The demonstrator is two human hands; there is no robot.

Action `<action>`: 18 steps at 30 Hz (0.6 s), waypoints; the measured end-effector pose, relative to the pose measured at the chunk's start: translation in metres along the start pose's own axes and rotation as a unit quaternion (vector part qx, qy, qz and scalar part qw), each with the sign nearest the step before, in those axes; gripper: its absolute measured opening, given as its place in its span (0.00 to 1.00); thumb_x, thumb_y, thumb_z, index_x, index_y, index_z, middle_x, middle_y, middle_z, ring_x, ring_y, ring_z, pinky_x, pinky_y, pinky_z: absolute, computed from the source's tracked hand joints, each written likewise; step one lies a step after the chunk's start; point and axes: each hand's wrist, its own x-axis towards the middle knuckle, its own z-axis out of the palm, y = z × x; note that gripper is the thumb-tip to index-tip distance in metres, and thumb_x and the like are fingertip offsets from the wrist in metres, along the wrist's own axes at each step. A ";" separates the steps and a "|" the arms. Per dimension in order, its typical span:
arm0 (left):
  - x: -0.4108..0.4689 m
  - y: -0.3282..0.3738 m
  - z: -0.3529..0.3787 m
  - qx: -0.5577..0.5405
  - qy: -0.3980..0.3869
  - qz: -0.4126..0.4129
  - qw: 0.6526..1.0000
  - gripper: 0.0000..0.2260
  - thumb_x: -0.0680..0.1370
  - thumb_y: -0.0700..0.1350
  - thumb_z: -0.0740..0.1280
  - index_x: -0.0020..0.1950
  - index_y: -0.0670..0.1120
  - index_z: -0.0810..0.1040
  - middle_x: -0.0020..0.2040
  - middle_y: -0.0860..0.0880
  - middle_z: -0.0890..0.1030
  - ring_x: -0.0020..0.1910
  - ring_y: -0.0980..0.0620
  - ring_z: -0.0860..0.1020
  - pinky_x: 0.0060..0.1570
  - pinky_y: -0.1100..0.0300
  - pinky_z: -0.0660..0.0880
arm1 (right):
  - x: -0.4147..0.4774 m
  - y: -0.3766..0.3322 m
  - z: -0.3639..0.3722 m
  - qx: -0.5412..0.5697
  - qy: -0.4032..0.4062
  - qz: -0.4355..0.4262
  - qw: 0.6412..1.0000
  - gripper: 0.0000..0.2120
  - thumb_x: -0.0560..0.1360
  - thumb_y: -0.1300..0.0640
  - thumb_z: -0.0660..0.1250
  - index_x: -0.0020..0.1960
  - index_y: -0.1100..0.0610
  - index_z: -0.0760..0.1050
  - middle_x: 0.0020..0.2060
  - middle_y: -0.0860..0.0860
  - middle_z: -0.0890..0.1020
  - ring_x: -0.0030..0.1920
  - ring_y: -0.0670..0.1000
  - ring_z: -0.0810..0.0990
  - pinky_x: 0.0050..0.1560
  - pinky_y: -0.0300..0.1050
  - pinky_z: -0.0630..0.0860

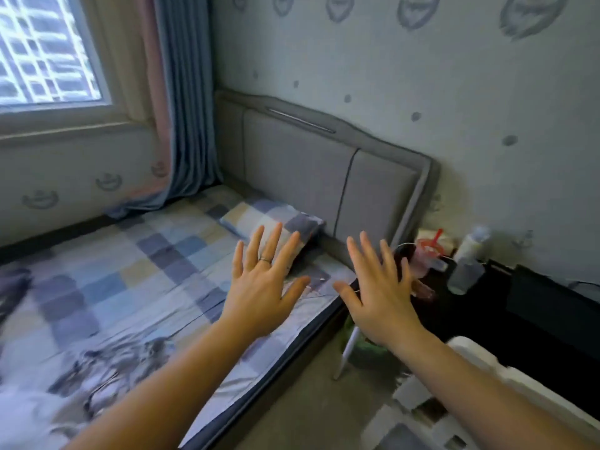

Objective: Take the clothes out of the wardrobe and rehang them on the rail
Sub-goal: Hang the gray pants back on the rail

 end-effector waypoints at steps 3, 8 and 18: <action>-0.028 -0.055 0.010 0.013 -0.015 -0.082 0.996 0.34 0.77 0.71 0.38 0.80 0.59 0.39 0.81 0.53 0.36 0.78 0.50 0.30 0.76 0.45 0.32 | 0.027 -0.044 0.048 0.016 -0.051 -0.052 0.997 0.35 0.75 0.29 0.38 0.77 0.41 0.34 0.78 0.43 0.36 0.77 0.52 0.34 0.74 0.64 0.38; -0.061 -0.137 0.030 0.042 -0.052 -0.206 0.976 0.34 0.76 0.70 0.39 0.81 0.59 0.41 0.81 0.53 0.38 0.79 0.49 0.33 0.77 0.43 0.37 | 0.070 -0.103 0.120 0.044 -0.129 -0.142 0.980 0.36 0.72 0.27 0.33 0.76 0.40 0.31 0.76 0.41 0.32 0.77 0.52 0.33 0.74 0.64 0.39; -0.063 -0.248 0.074 0.051 -0.121 -0.404 0.905 0.40 0.72 0.74 0.33 0.81 0.58 0.43 0.82 0.51 0.41 0.79 0.49 0.35 0.77 0.45 0.36 | 0.194 -0.171 0.225 0.054 -0.251 -0.244 0.935 0.35 0.76 0.29 0.39 0.77 0.40 0.31 0.76 0.41 0.33 0.77 0.50 0.33 0.74 0.61 0.36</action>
